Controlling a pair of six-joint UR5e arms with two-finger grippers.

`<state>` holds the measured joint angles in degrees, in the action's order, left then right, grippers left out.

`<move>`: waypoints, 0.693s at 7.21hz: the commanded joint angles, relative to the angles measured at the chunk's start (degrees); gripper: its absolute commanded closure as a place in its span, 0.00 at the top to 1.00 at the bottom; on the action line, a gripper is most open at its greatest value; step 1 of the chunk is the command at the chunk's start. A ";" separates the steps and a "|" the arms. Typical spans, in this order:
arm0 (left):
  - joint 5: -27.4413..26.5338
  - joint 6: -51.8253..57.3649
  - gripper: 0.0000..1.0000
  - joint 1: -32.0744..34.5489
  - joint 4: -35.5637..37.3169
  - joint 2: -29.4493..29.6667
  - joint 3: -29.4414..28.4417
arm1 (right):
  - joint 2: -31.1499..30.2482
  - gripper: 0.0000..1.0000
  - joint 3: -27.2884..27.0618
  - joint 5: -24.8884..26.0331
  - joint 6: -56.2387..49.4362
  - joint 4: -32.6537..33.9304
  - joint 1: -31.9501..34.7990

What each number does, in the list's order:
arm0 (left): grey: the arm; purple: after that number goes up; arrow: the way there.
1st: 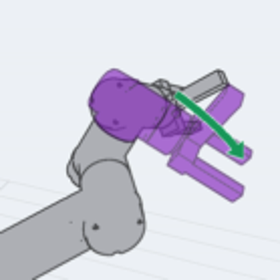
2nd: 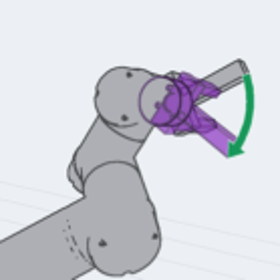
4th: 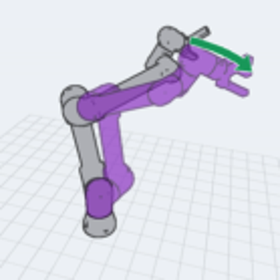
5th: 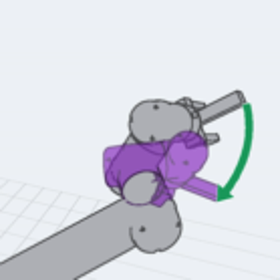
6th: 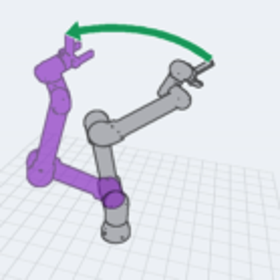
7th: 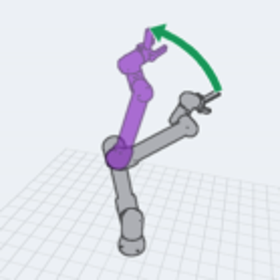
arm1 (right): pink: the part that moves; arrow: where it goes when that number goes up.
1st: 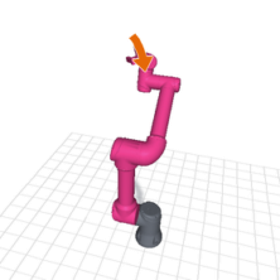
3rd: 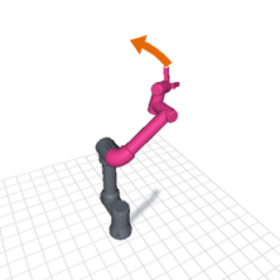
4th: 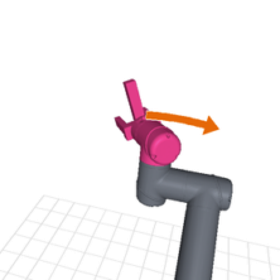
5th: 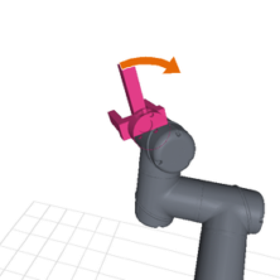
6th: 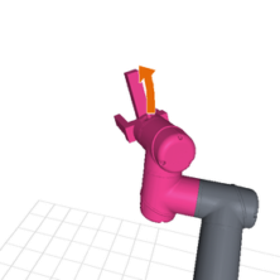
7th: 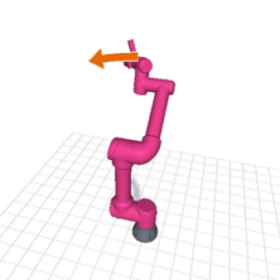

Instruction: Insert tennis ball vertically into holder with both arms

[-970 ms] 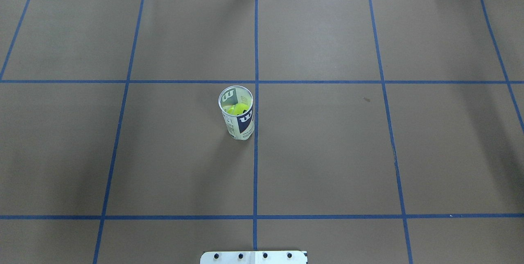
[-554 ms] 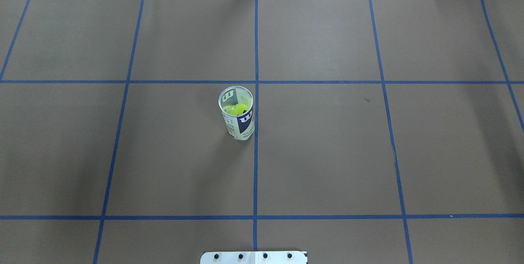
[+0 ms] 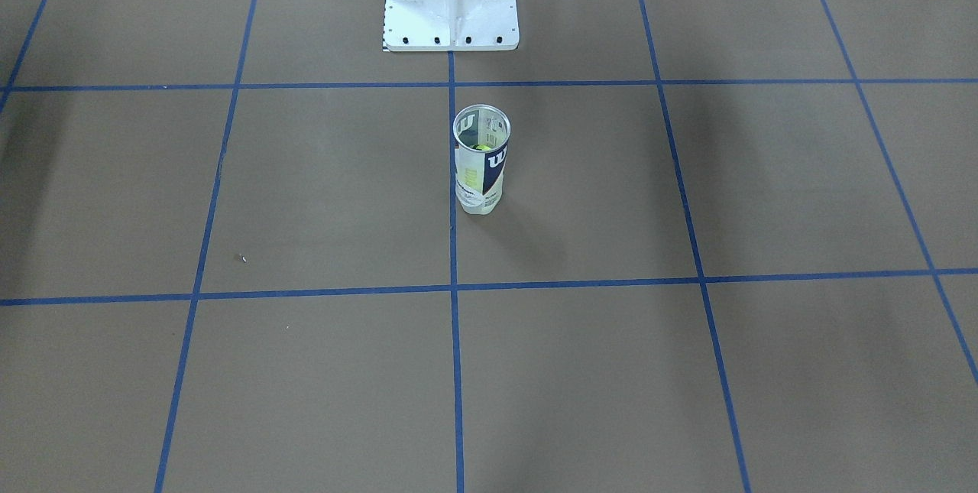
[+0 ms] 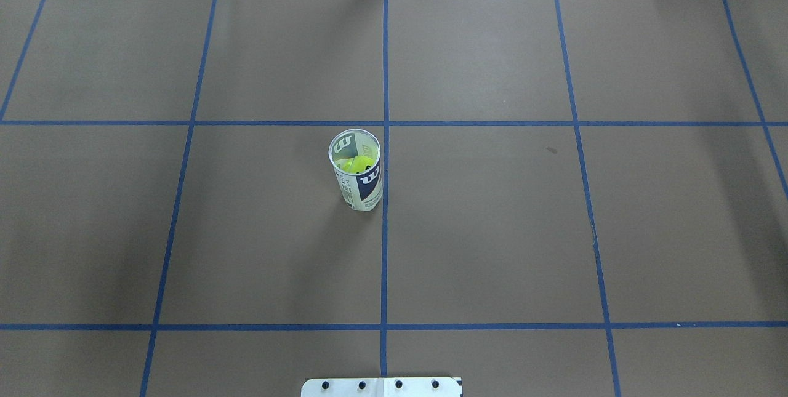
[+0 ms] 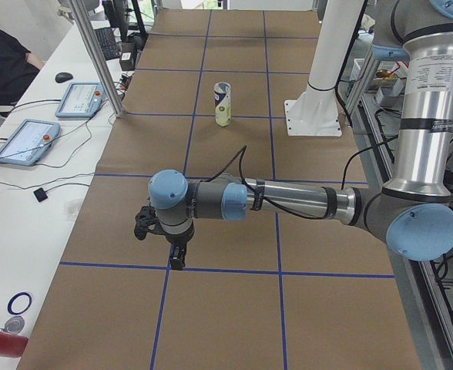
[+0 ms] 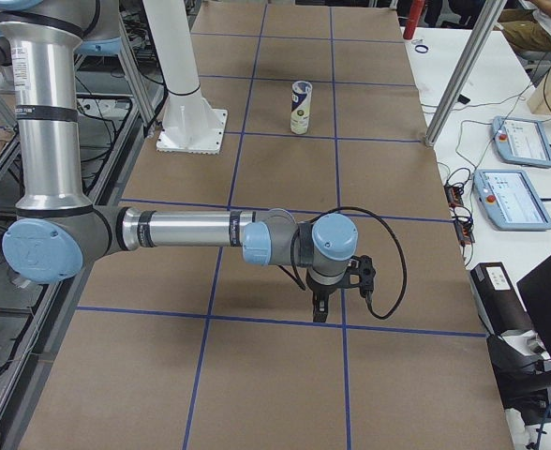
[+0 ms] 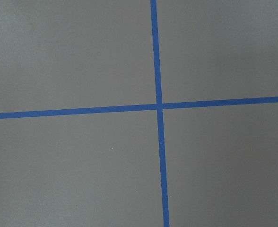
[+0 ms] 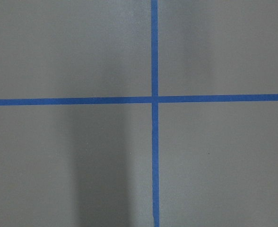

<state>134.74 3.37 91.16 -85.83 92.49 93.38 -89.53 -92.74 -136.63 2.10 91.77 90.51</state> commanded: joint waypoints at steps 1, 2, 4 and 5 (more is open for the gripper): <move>0.00 -0.03 1.00 0.07 -0.04 0.05 0.05 | -0.73 0.99 -0.77 0.57 -0.34 -0.10 0.72; 0.08 0.06 1.00 -0.01 -0.04 0.05 -0.04 | -0.82 0.99 -0.69 0.48 -0.43 -0.10 0.63; 0.08 0.06 1.00 -0.01 -0.04 0.05 -0.04 | -0.65 0.99 -0.77 0.57 -0.35 -0.10 0.63; 0.08 0.24 1.00 0.07 -0.12 -0.03 -0.13 | -0.65 0.99 -0.43 0.57 -0.43 -0.10 0.63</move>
<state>134.82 3.47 91.16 -85.89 92.54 93.32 -90.21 -93.44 -136.04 1.73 91.67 91.17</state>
